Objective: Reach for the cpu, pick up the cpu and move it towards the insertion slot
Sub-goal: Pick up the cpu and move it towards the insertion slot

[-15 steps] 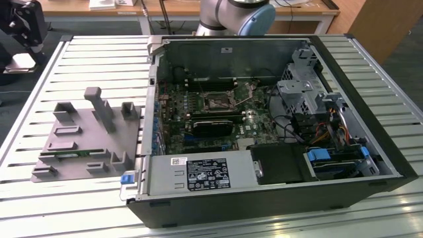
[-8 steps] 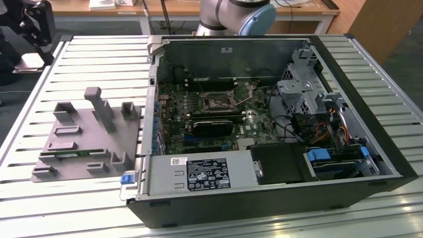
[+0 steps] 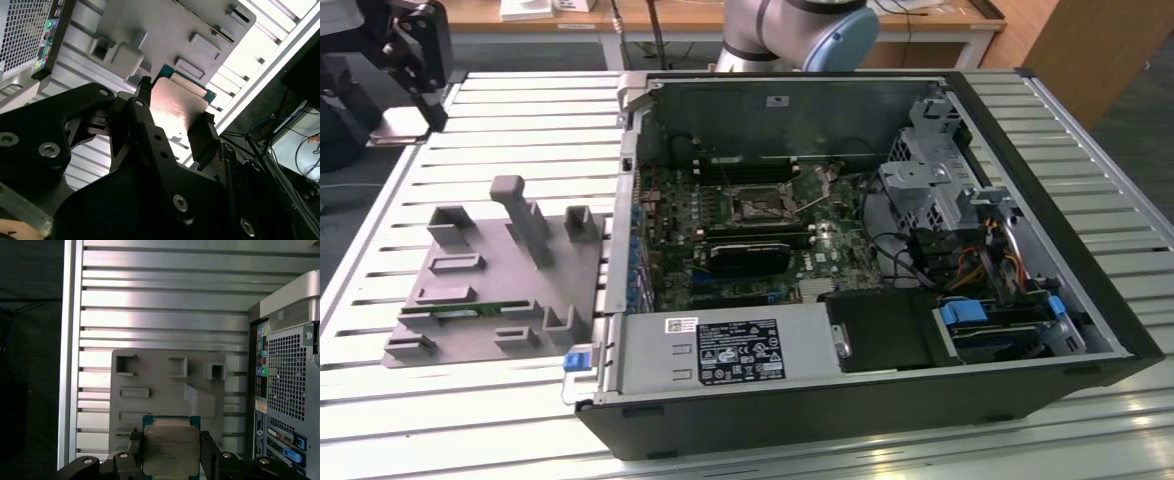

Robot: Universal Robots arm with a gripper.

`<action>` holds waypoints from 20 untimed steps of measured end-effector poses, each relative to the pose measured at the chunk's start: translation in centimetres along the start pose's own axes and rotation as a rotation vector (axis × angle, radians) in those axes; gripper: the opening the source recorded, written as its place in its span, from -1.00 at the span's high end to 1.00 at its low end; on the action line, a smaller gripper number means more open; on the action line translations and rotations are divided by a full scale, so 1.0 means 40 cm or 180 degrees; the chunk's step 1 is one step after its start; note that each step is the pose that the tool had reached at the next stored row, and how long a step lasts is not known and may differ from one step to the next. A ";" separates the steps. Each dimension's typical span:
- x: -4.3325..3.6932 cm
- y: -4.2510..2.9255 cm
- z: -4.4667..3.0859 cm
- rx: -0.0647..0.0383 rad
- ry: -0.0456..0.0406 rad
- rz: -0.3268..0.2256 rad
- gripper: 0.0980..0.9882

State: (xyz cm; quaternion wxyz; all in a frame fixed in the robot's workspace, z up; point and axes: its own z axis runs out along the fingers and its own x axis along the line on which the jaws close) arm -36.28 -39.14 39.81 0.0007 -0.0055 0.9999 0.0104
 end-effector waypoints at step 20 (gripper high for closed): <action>-0.086 -0.001 0.000 0.0000 0.0000 0.0000 0.00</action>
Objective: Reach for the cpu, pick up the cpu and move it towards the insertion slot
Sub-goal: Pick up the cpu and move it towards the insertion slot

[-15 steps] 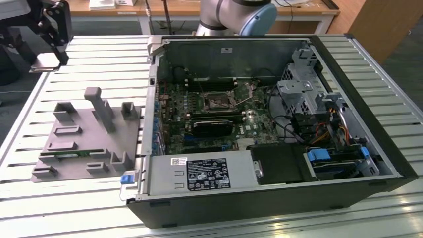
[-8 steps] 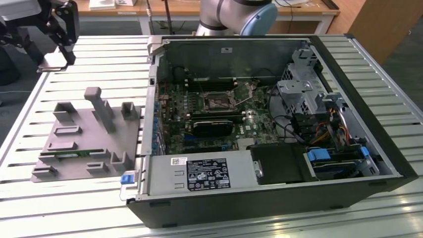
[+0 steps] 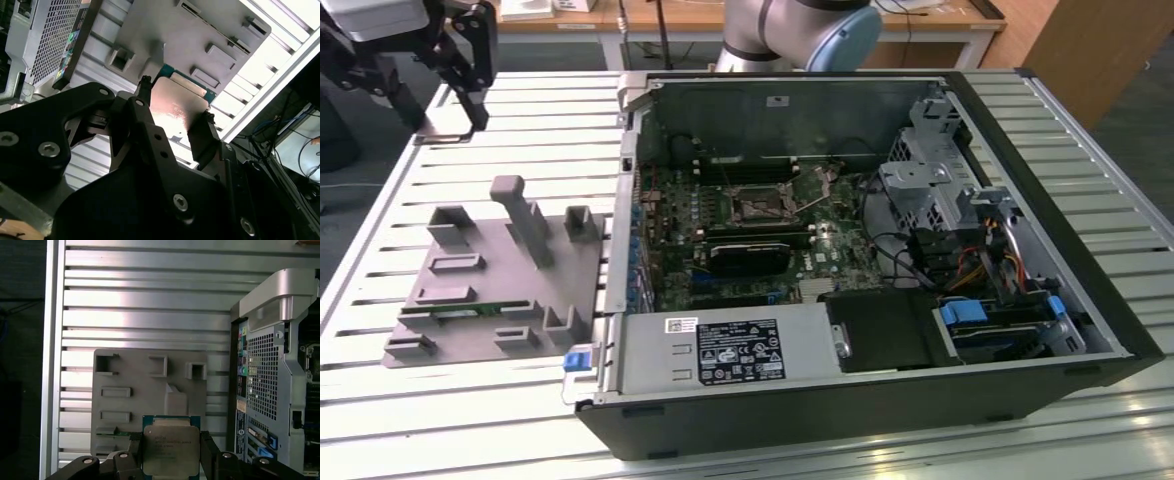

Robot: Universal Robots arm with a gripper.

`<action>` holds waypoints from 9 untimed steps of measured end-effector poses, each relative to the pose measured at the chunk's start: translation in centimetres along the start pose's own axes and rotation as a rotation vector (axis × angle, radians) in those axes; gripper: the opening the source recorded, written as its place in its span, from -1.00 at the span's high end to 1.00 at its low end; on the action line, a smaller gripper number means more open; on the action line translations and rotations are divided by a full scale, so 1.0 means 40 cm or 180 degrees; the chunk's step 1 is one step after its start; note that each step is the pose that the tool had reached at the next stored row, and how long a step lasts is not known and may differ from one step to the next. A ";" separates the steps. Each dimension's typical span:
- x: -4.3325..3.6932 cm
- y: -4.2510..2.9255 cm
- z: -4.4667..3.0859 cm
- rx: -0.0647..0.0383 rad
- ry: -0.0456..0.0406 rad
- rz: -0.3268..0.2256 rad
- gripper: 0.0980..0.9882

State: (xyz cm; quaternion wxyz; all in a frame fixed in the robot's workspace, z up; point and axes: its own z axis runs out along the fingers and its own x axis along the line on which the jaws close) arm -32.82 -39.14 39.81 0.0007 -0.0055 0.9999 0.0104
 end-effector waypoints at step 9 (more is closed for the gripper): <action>-0.039 0.000 0.000 0.0000 0.0000 0.0000 0.00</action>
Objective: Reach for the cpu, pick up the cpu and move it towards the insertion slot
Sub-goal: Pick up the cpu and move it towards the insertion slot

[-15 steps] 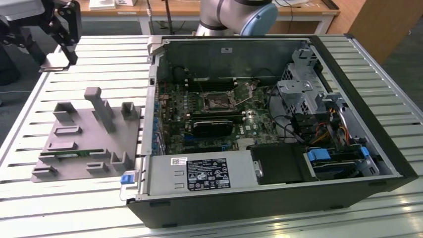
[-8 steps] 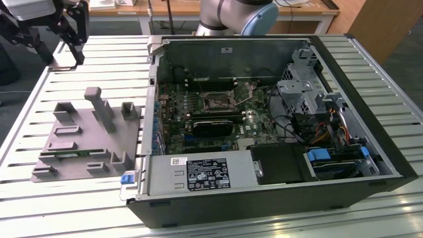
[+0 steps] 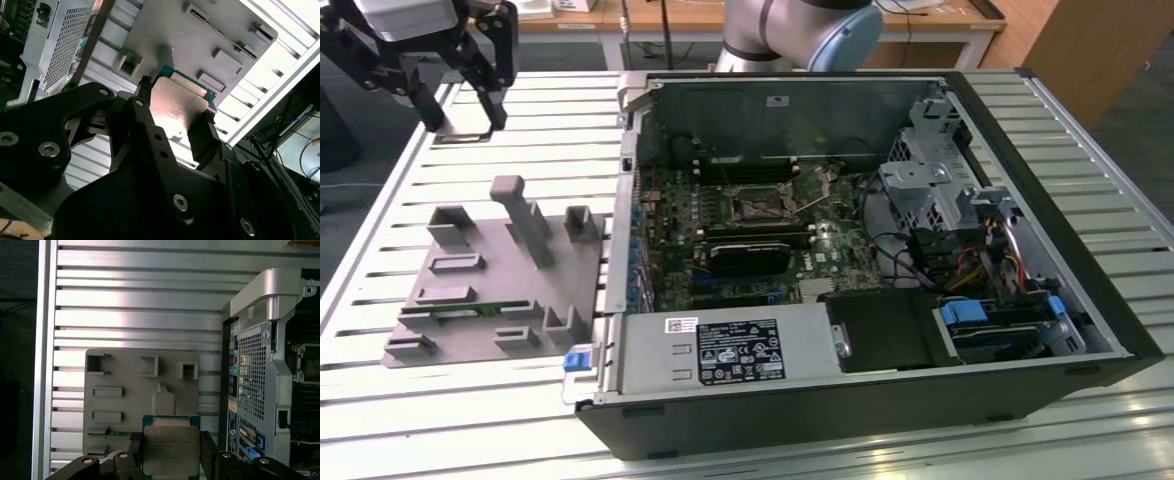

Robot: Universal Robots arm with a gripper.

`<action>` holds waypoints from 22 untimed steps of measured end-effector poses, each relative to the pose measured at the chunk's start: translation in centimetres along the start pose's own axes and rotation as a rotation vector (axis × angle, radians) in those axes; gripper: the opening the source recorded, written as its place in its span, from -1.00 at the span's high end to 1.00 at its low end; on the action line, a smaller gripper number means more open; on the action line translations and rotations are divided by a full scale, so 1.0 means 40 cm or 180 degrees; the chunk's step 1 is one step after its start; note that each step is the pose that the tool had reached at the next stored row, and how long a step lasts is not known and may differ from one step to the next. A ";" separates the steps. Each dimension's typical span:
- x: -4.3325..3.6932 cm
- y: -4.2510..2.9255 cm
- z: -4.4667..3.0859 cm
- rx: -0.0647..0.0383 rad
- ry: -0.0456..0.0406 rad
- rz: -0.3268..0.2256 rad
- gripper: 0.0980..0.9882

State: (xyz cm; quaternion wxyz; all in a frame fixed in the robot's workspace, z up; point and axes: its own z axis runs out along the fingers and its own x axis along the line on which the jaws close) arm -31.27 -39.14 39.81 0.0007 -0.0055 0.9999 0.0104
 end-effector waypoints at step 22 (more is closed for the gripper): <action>-0.074 -0.001 0.000 0.0000 0.0000 0.0000 0.00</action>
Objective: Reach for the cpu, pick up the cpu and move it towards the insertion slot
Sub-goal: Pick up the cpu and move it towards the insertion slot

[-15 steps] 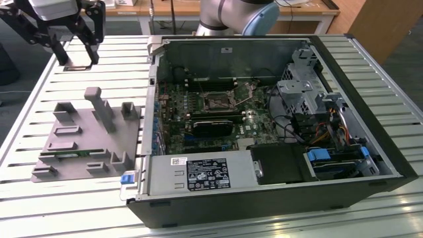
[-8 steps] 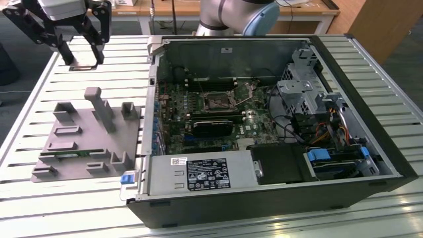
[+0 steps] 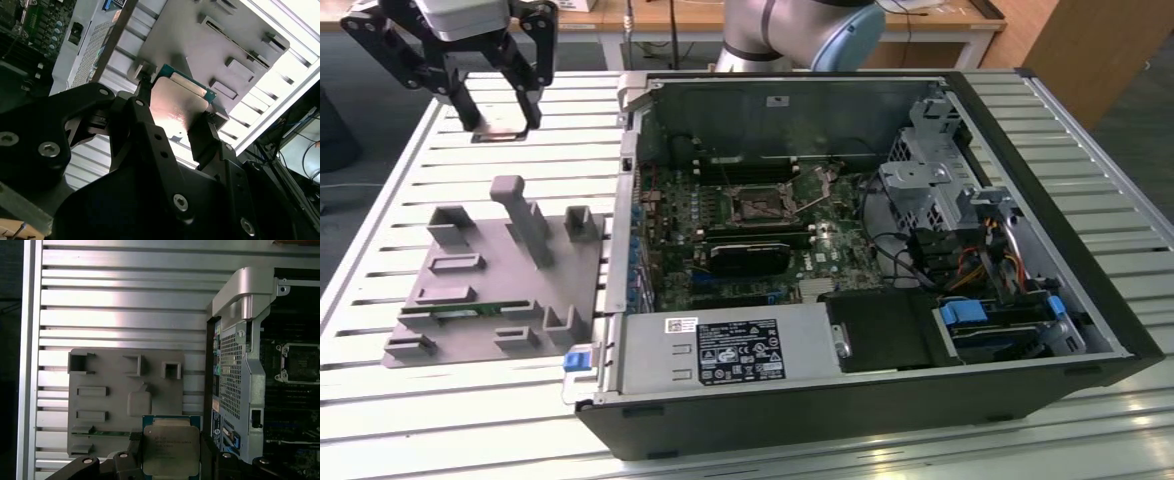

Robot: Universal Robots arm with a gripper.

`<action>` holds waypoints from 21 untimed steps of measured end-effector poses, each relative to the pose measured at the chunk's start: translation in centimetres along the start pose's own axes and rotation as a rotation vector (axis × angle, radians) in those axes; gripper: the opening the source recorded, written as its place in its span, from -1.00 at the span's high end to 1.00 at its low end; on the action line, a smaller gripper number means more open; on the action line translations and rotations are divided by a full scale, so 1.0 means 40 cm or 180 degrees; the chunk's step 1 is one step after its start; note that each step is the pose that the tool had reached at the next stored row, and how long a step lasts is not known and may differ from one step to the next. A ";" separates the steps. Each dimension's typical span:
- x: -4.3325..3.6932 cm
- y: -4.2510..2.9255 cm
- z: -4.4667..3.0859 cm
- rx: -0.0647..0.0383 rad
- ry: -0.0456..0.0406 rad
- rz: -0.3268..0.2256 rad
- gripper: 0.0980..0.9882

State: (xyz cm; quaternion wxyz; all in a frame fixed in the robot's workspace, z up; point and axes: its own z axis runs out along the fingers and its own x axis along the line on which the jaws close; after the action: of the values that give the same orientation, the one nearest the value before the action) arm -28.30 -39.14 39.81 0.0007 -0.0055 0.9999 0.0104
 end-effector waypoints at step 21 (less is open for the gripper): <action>-0.078 -0.001 0.000 0.0000 0.0000 0.0000 0.00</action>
State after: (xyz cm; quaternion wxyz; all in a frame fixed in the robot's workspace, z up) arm -25.18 -39.14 39.81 0.0007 -0.0055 0.9999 0.0104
